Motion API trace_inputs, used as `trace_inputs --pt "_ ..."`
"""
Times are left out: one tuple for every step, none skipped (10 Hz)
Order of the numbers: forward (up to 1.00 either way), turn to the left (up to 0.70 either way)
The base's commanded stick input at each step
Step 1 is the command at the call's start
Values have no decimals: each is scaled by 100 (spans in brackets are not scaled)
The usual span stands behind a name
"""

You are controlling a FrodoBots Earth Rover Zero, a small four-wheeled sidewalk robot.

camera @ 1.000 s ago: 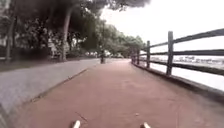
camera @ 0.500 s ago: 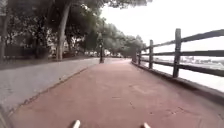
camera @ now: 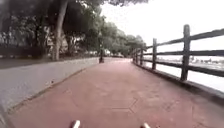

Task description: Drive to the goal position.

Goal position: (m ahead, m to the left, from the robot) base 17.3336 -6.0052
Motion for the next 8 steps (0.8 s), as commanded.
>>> trace_inputs --pt "70 0" --pt "70 0" --pt "70 0" --pt "70 0" --pt "70 0" --pt "70 0" --pt "70 0" --pt "70 0"
